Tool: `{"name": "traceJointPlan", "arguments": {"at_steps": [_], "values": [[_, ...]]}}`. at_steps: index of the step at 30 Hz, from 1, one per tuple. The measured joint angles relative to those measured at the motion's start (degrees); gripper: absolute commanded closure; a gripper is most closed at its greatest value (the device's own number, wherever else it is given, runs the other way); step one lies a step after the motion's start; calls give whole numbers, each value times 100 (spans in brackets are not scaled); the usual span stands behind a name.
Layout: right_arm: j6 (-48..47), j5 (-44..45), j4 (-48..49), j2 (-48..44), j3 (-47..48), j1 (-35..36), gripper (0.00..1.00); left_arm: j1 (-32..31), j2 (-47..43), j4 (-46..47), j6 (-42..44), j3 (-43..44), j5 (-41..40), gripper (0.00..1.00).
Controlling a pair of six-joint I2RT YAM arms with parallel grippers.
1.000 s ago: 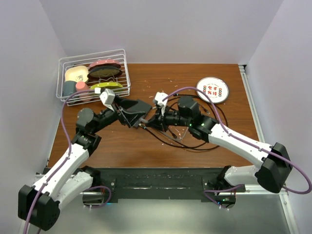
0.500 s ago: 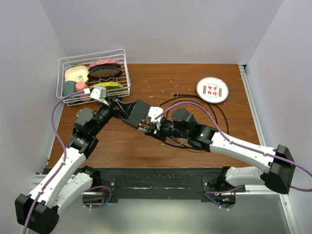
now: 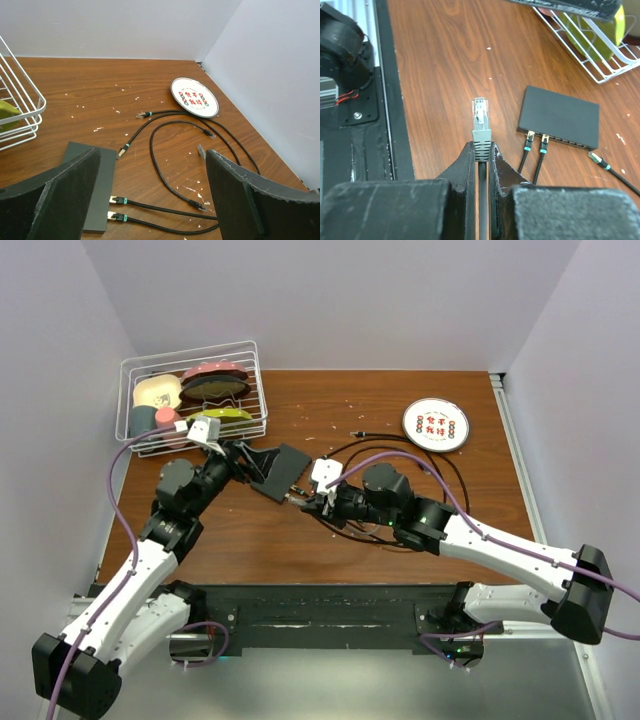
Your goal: Insert the plug into the switch port
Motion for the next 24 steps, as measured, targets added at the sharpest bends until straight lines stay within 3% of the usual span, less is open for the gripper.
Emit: {"name": "traceJointPlan", "arguments": {"at_steps": [5,18,24], "values": [[35,302,7,131,0,0,100,2,264,0,72,9,278,13],[402,1670,66,787,13,-22,100,33,1252,584,70,94,2472,24],[592,1755,216,800,37,-280,100,33,1388,514,79,151,2549,23]]}}
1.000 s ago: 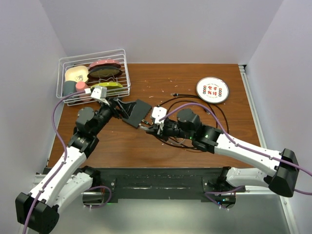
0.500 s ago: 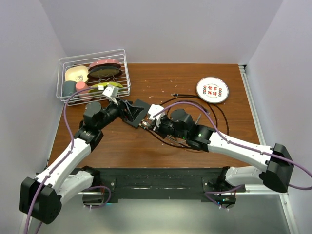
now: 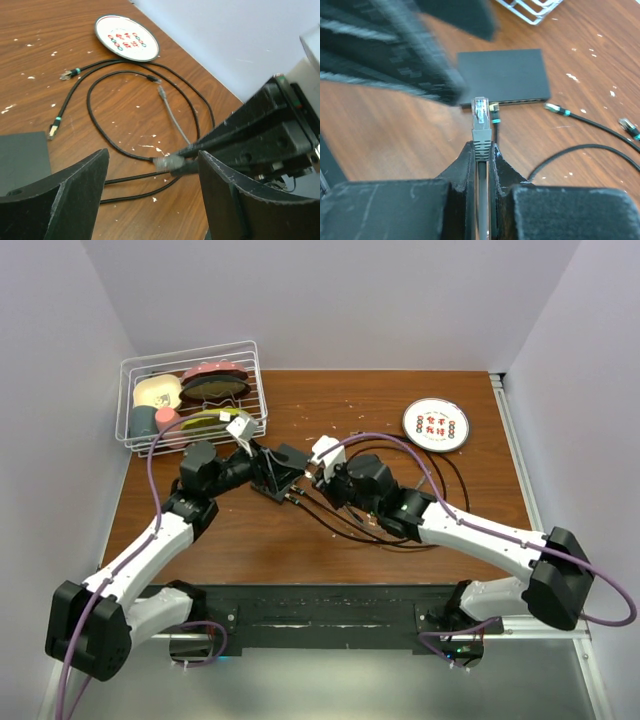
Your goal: Insert the plug into the switch port
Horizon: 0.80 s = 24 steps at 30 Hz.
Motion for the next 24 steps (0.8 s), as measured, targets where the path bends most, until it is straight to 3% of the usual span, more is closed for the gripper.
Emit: {"name": "traceJointPlan", "arguments": {"at_steps": [10,18,24], "values": [[487,-774,341,881,72,-1178,100,299,905,-125,50,201,-603,22],[540,-1379,251,2243,640,-1427,100,1167,1891,166,177,197,-726,20],[535,-1497,170,3143,1222,-1427,100,1207,2498,339,557,203,-1325,17]]}}
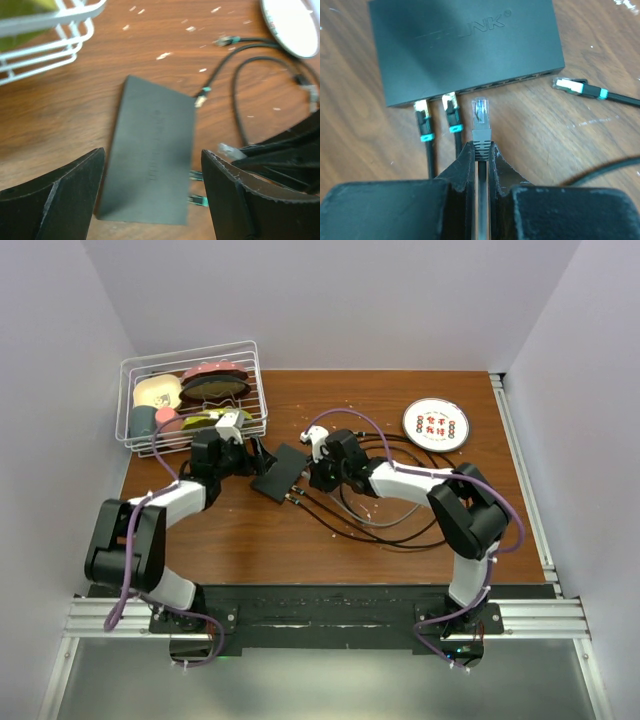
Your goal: Insert the plug into the switch port
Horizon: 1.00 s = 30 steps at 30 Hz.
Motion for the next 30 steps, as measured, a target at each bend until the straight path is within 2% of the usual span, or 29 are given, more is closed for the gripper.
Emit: {"name": "traceJointPlan", "arguments": {"at_steps": [6,14,23,30], "values": [[-22,127,-236,437,407,0,100,4,966,98,33,299,-155,18],[-212,337,-459,636,719,0,100,9,1875,240,33,1244,52,19],[-321,494,-931,678,791,0,100,22,2380,778,-11,1307,892,20],[-323,463,-949,920,964,0,100,24,2424,846,-26,1300,1119,21]]}}
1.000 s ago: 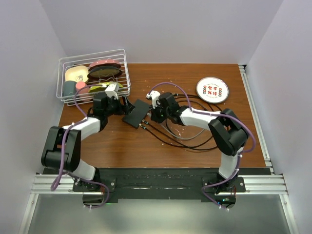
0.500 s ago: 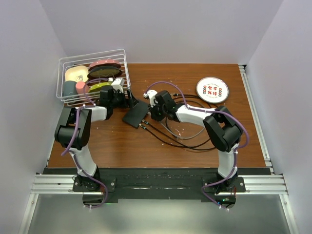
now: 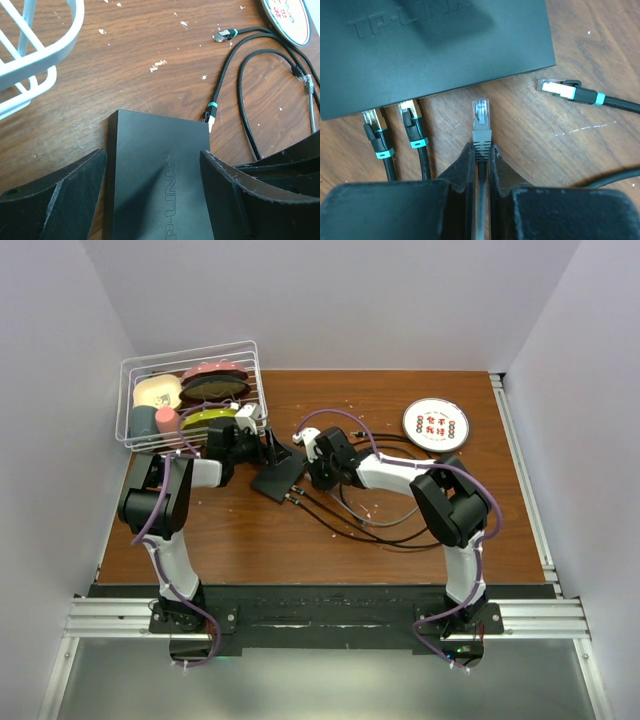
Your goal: Insert the plug into the switch port
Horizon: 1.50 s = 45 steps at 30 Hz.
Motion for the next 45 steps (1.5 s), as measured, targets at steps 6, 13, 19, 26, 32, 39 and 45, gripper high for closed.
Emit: {"name": "traceJointPlan", "arguments": {"at_steps": [6,13,19,26,32,39,45], "values": [[4,-9,-2,4,2,20,100,2,15,7,0,0,52,22],[9,66,-76,57,96,162,100,7,37,52,-4,-11,81,26],[22,186,-107,116,190,271,100,11,37,267,-4,-127,85,27],[26,214,-146,116,205,295,100,11,37,376,17,-197,87,30],[20,378,-249,118,236,391,100,11,35,280,-11,-197,74,30],[15,455,-249,118,236,433,100,22,35,208,33,-208,76,30],[2,457,-245,118,232,468,100,24,33,188,48,-208,74,31]]}}
